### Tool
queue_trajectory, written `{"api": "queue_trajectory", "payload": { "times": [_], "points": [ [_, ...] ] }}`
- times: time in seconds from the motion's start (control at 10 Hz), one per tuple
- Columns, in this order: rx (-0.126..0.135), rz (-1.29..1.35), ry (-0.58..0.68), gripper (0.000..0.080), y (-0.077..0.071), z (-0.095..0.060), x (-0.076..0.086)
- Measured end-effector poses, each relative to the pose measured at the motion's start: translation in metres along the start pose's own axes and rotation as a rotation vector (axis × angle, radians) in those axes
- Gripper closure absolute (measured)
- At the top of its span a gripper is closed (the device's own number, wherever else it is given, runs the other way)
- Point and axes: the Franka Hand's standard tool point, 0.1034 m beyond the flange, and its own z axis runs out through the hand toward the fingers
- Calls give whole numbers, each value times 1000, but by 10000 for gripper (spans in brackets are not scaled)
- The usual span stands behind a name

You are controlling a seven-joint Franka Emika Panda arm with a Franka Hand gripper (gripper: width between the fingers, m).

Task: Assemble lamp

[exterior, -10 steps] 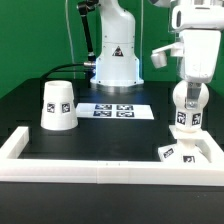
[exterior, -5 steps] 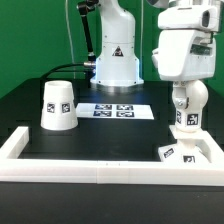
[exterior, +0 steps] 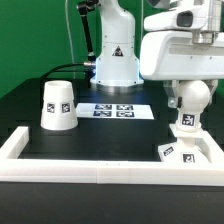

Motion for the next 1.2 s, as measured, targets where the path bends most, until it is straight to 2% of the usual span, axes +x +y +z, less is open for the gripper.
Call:
{"api": "queue_trajectory", "payload": {
  "times": [0.2,0.6,0.9,1.2],
  "points": [
    [-1,101,-1,226,1,0,-1],
    [11,472,15,225,6,0,-6],
    [46,857,9,225,7,0,-7],
    [55,1007,5,225,7,0,-7]
  ]
}}
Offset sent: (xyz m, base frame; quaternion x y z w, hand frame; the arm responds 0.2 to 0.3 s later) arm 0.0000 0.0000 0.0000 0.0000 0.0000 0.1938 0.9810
